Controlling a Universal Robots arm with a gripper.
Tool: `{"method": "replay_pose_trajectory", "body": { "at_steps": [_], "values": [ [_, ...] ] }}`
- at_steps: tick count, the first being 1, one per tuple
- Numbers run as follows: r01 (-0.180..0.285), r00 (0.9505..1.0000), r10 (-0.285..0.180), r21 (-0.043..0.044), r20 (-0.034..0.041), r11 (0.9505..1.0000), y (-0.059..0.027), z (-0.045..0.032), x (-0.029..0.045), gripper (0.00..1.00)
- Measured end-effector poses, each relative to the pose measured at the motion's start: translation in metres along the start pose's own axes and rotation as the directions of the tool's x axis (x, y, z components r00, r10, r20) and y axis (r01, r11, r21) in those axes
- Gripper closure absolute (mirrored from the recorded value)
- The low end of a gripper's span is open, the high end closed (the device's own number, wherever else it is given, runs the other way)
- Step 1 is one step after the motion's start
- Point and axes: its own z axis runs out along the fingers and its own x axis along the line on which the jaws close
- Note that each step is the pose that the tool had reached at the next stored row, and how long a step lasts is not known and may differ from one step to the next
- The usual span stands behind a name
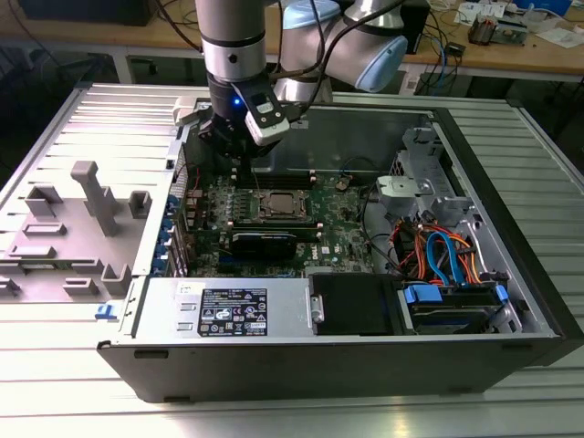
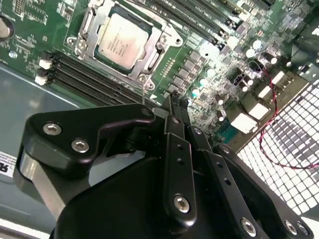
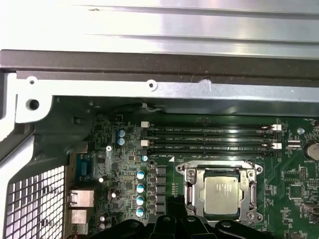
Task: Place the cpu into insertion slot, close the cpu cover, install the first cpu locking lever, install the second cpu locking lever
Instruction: 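Install the first cpu locking lever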
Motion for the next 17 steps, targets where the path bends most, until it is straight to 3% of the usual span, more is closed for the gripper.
{"method": "replay_pose_trajectory", "body": {
  "at_steps": [17],
  "values": [
    [0.0, 1.0, 0.0, 0.0, 0.0, 1.0, 0.0177, 0.006, 0.0024, 0.89]
  ]
}}
